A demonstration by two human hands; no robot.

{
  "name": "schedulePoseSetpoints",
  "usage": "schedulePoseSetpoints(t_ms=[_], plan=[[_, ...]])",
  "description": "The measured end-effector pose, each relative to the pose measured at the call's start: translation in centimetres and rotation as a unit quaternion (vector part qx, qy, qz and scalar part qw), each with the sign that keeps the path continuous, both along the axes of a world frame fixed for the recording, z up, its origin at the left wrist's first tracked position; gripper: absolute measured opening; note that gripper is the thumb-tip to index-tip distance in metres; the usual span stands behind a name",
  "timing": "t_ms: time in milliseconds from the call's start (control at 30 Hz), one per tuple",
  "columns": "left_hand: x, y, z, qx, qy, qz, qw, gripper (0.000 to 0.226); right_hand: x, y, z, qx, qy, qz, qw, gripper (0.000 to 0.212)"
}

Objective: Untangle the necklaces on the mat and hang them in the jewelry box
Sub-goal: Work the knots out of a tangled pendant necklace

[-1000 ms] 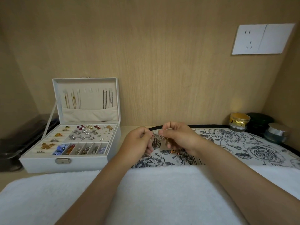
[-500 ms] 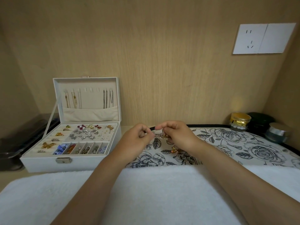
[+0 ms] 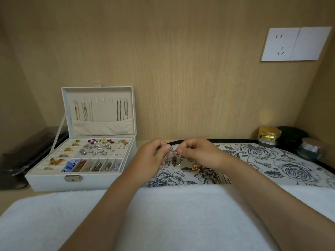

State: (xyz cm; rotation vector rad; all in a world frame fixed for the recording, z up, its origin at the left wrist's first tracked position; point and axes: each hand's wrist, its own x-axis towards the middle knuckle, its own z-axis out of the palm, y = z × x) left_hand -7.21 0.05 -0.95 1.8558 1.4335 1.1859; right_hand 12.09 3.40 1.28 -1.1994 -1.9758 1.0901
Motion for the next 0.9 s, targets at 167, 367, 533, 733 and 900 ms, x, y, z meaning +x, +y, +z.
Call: schedulePoseSetpoints(t_ms=[167,367,533,733,900], plan=[[0.1,0.0,0.4,-0.04,-0.093,-0.013,0.995,0.024,0.1,-0.1,0.1,-0.008,0.029,0.016,0.999,0.016],[0.6,-0.4,0.7,-0.058,-0.125,-0.019,0.99,0.025,0.0,-0.1,0.2,0.006,0.049,0.013,0.999,0.009],[1.0,-1.0,1.2,-0.083,-0.123,0.001,0.989,0.03,0.1,0.2,0.2,0.024,0.092,-0.024,0.995,0.011],[0.8,-0.8,1.1,-0.096,-0.082,0.0,0.992,0.021,-0.1,0.1,0.1,0.011,0.103,-0.032,0.994,0.013],[0.5,-0.6,0.8,-0.03,-0.009,-0.009,0.999,0.017,0.3,0.2,0.3,-0.006,0.099,-0.011,0.995,0.02]])
